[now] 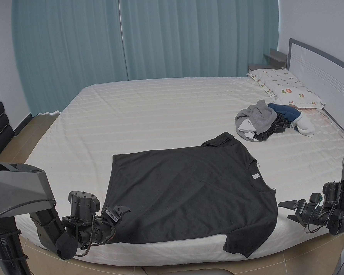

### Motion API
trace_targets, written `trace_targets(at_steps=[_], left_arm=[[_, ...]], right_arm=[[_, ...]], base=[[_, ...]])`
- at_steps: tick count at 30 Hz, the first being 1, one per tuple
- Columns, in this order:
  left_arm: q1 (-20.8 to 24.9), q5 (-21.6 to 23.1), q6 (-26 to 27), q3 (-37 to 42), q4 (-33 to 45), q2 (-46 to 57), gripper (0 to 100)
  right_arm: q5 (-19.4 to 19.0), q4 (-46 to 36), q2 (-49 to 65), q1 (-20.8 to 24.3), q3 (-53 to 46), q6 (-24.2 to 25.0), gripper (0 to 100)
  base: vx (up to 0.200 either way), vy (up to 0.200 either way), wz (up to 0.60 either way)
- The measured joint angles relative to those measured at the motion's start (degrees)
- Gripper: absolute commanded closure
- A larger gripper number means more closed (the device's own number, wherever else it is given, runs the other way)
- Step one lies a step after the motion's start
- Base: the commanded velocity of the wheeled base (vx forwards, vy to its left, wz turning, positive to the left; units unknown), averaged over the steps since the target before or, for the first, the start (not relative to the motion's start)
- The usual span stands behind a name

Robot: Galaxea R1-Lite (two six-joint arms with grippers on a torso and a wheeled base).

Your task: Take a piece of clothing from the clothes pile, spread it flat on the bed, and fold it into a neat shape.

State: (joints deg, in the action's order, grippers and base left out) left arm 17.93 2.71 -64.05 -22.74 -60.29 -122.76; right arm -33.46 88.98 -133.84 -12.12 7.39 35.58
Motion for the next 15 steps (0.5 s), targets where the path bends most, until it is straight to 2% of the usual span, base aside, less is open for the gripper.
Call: trace_targets(at_steps=[6, 9, 11, 15], left_arm=[[-0.27, -0.57, 0.48, 0.35, -0.05, 0.51, 0], [-1.21, -0.68, 2.35, 0.61, 0.33, 2.08, 0], [-2.36, -0.37, 4.85, 0.69, 0.84, 3.24, 0], [-4.84, 1.26, 13.45, 0.59, 3.32, 5.10, 0]], right_arm=[[0.07, 0.00, 0.05, 0.55, -0.32, -0.48, 0], [0.18, 0.00, 0.21, 0.99, -0.85, -0.78, 0], [0.21, 0.00, 0.35, 1.32, -1.06, -0.85, 0], [0.21, -0.02, 0.55, 1.89, -1.39, -0.91, 0]], base=[[0.000, 0.000, 0.00], [0.000, 0.000, 0.00], [0.000, 0.000, 0.00], [0.000, 0.000, 0.00]])
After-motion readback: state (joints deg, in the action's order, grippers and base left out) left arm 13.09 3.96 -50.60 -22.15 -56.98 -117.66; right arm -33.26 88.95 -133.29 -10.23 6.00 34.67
